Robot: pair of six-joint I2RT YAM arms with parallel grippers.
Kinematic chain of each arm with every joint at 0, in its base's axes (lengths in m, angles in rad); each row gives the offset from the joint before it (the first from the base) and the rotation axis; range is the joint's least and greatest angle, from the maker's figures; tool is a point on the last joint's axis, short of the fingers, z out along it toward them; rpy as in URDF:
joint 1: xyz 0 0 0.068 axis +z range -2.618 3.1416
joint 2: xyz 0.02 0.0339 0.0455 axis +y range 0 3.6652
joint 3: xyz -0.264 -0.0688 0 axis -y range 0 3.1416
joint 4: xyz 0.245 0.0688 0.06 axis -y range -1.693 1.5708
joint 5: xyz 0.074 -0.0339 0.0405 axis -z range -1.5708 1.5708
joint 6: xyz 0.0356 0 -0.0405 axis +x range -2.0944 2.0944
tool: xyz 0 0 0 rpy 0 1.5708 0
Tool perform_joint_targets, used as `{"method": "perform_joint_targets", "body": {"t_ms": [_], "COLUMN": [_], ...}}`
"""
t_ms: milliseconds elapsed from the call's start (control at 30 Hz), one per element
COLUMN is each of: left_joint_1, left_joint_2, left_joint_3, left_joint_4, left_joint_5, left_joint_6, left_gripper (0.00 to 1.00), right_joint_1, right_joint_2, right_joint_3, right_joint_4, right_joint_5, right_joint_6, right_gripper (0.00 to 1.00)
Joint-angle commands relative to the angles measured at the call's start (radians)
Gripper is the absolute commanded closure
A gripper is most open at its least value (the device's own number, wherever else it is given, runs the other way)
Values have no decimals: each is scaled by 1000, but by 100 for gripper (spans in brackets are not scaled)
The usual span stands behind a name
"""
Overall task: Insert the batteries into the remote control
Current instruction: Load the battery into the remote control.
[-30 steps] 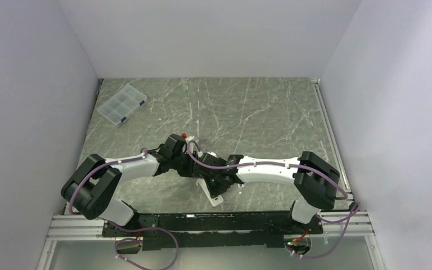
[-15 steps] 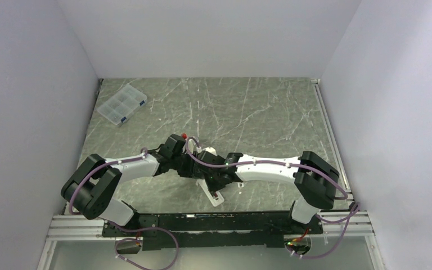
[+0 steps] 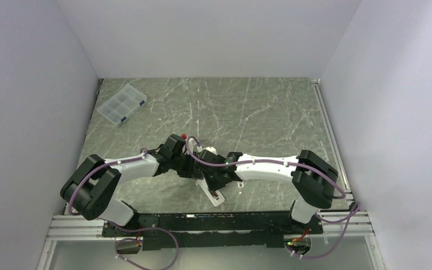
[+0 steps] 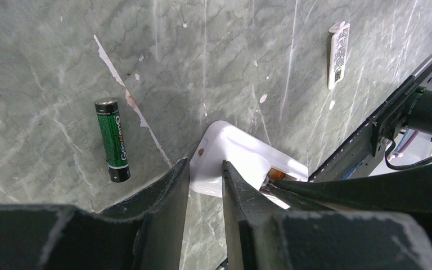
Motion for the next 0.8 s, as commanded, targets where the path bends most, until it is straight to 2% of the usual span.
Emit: {"method": "perform_joint_targets", "body": {"t_ms": [0,267,533,767], "left_joint_1": [-4,-4,-4,-4], "left_joint_2": [-28,-27,-36,-44], "left_joint_3": [15,17,18,22], "left_joint_4": [-8,-10,-20,-30], "left_joint_5": [16,16,12,7], "left_joint_6": [24,24,23,24], "left_gripper": [67,67,67,67], "right_joint_1": [-7,-16,-40,-41], "right_joint_2": [5,12,9,-7], "right_joint_3": [-13,-58,-153,-166], "right_joint_4": [30,78,216,217], "right_joint_5": [-2,-46,-198,-197], "right_joint_6": [-4,0,27,34], "right_gripper": [93,93,93,93]}}
